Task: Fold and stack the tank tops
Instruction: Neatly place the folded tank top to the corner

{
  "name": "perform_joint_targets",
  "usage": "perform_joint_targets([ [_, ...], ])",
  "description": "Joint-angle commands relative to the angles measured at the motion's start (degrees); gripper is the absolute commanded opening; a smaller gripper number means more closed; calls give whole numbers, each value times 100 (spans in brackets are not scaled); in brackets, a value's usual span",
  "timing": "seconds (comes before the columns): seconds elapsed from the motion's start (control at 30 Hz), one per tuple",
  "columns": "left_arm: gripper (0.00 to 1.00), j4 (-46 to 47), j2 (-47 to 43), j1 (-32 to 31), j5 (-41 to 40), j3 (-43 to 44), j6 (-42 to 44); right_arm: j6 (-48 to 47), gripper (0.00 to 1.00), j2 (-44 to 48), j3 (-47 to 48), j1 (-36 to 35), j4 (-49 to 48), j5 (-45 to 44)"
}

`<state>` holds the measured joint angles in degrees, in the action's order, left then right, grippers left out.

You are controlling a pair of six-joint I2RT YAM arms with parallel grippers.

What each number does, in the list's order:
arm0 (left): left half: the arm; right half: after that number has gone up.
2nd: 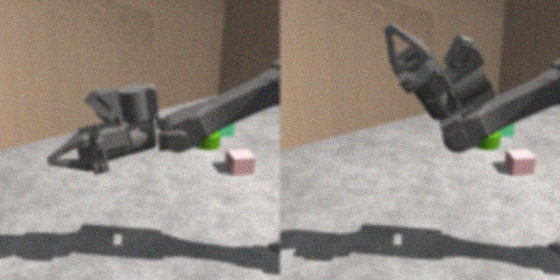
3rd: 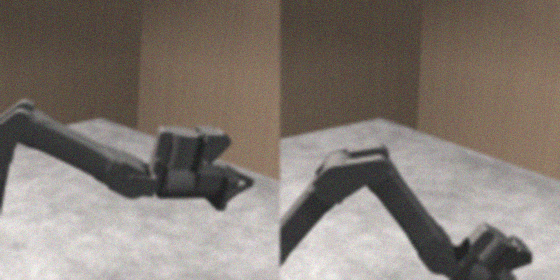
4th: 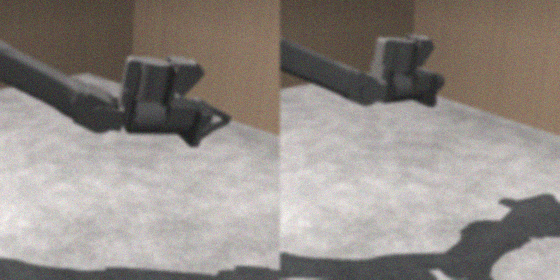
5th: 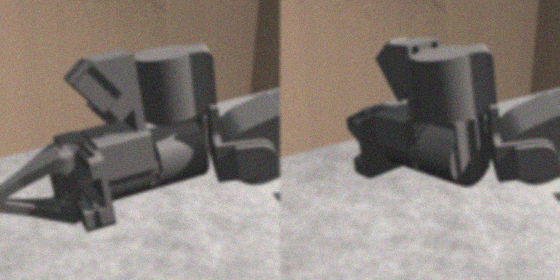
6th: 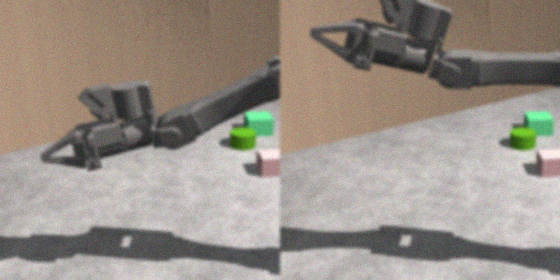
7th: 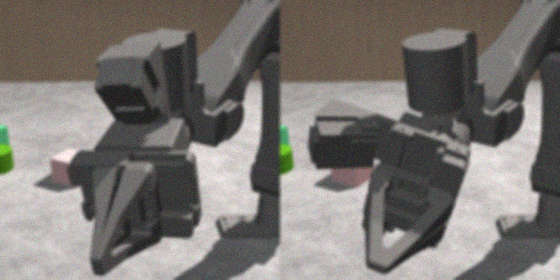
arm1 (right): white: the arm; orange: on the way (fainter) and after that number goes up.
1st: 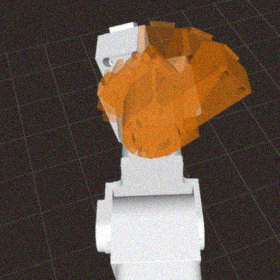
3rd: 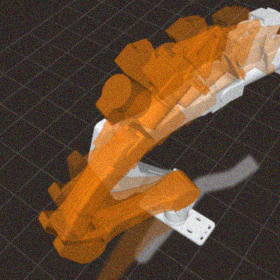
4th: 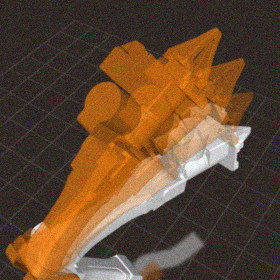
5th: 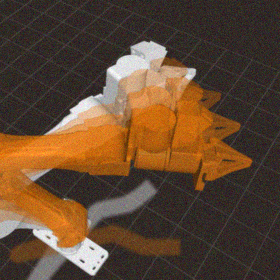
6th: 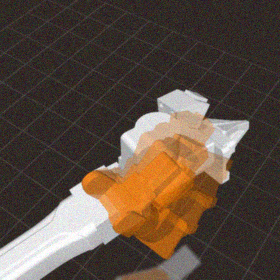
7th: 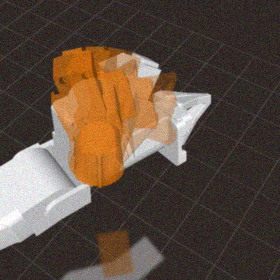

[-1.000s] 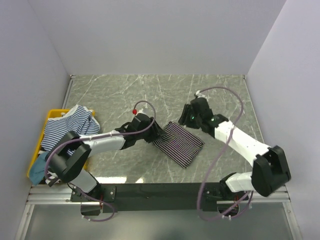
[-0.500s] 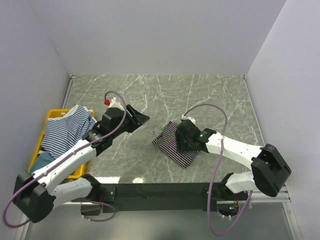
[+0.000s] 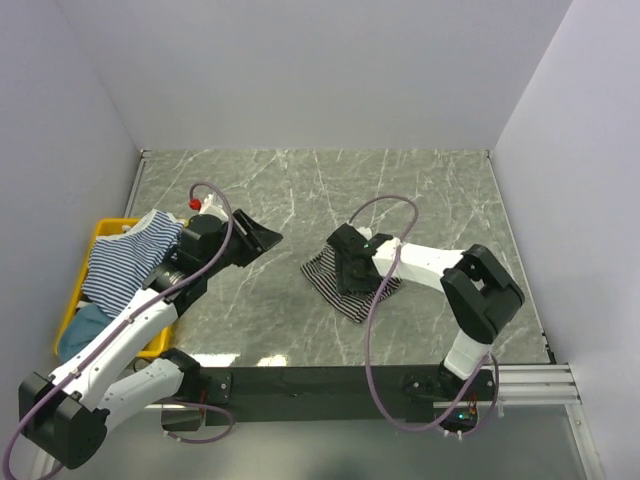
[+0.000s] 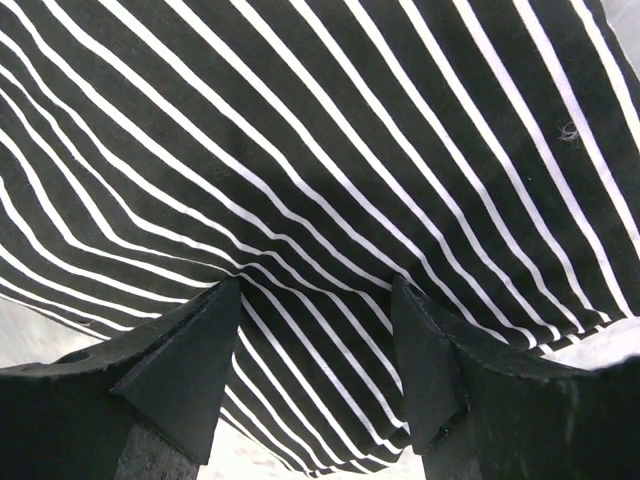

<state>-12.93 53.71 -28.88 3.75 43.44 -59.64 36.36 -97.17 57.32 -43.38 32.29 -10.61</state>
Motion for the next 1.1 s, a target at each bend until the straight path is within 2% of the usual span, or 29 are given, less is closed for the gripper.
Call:
perform_joint_targets([
  [0.0, 56, -69, -203, 137, 336, 288, 242, 468, 69, -479, 130, 573, 128, -283],
  [0.13, 56, -87, -221, 234, 477, 314, 286, 399, 69, -514, 499, 1541, 172, -231],
  [0.23, 56, -78, -177, 287, 618, 323, 304, 74, 69, -847, 1183, 2260, 408, -240],
  [0.33, 56, -113, -160, 357, 758, 375, 347, -313, 69, -1409, 2437, 3033, 830, -275],
  [0.57, 56, -447, -168, 506, 996, 718, 654, -990, 68, -3087, 4768, 4274, 1472, 121],
  [0.7, 56, -579, -46, 542, 1181, 876, 778, -1210, 69, -3992, 6540, 4662, 1973, 34],
  [0.83, 55, -658, 156, 568, 1356, 1061, 927, -1333, 68, -4836, 7755, 4961, 2395, 85],
  [0.87, 55, -684, 192, 568, 1374, 1131, 997, -1342, 65, -4890, 7846, 5031, 2335, 233],
  [1.0, 55, -799, 402, 577, 1506, 1298, 1138, -1298, 75, -4882, 7882, 5251, 1869, 183],
  [1.07, 55, -816, 456, 577, 1550, 1351, 1209, -1368, 77, -4952, 7978, 5313, 1710, 42],
])
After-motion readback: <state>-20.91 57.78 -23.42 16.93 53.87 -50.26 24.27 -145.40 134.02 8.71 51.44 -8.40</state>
